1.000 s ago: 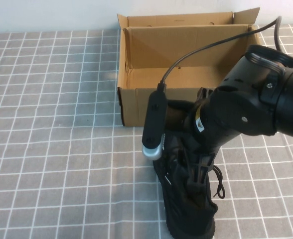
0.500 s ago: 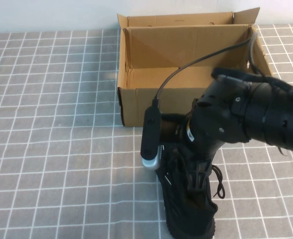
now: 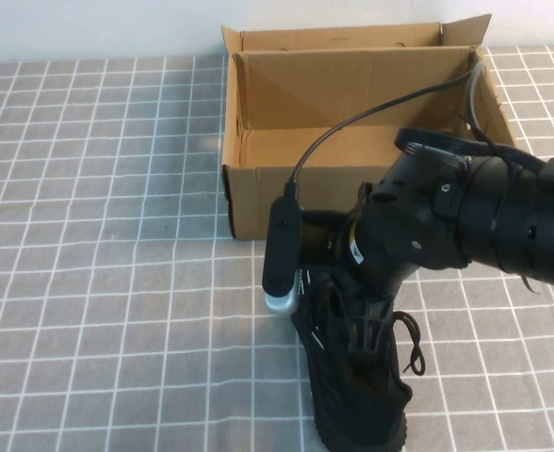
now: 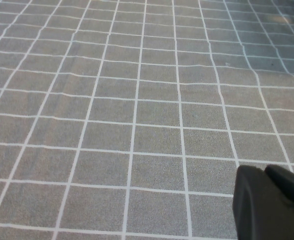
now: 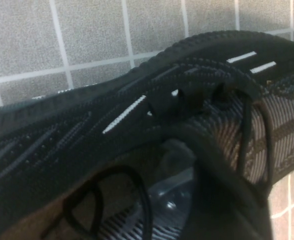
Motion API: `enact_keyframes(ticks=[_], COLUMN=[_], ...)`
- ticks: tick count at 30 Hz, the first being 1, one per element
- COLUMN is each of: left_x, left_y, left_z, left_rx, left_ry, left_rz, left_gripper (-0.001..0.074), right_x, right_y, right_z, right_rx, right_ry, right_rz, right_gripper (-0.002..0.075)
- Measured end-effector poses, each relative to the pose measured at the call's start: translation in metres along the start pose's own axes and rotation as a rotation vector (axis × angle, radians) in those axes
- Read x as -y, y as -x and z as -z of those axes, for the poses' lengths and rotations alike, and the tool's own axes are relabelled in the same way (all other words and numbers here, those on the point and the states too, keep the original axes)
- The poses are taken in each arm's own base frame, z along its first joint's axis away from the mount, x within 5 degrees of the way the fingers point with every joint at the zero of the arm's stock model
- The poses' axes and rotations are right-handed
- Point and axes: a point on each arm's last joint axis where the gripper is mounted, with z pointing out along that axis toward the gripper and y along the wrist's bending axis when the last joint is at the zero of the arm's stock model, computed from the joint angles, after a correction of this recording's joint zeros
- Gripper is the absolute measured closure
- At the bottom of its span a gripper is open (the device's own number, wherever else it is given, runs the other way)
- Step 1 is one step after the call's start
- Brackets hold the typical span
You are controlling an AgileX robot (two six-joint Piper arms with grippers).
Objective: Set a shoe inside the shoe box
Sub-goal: Pick up the shoe from the table
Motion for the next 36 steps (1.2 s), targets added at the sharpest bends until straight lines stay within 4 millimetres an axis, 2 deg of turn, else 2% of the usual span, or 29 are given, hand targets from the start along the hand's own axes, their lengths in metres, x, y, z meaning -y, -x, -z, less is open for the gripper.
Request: enact_keyframes(ticks=[7, 13, 18, 21, 24, 29, 36], left_x=[0.000, 0.000, 0.000, 0.000, 0.000, 0.000, 0.000], left_y=[0.000, 0.000, 0.000, 0.000, 0.000, 0.000, 0.000], left_z=[0.000, 0.000, 0.000, 0.000, 0.000, 0.000, 0.000], left_rx=[0.000, 0.000, 0.000, 0.000, 0.000, 0.000, 0.000], left_ry=[0.000, 0.000, 0.000, 0.000, 0.000, 0.000, 0.000], left_rz=[0.000, 0.000, 0.000, 0.000, 0.000, 0.000, 0.000], left_gripper=[0.0736, 0.0736, 0.0736, 0.0736, 0.0736, 0.0736, 0.0736], right_x=[0.000, 0.000, -0.001, -0.002, -0.002, -0.001, -0.003], right_y=[0.000, 0.000, -0.001, -0.004, -0.007, -0.019, -0.038], right_z=[0.000, 0.000, 0.001, 0.010, 0.031, 0.085, 0.149], right_rx=[0.001, 0.001, -0.013, -0.014, 0.011, 0.098, 0.194], right_ry=[0.000, 0.004, 0.016, 0.031, 0.029, -0.007, -0.047], right_rz=[0.000, -0.014, -0.028, -0.048, -0.089, -0.133, -0.171], right_gripper=[0.0512, 0.0698, 0.0730, 0.0731, 0.0731, 0.0731, 0.0731])
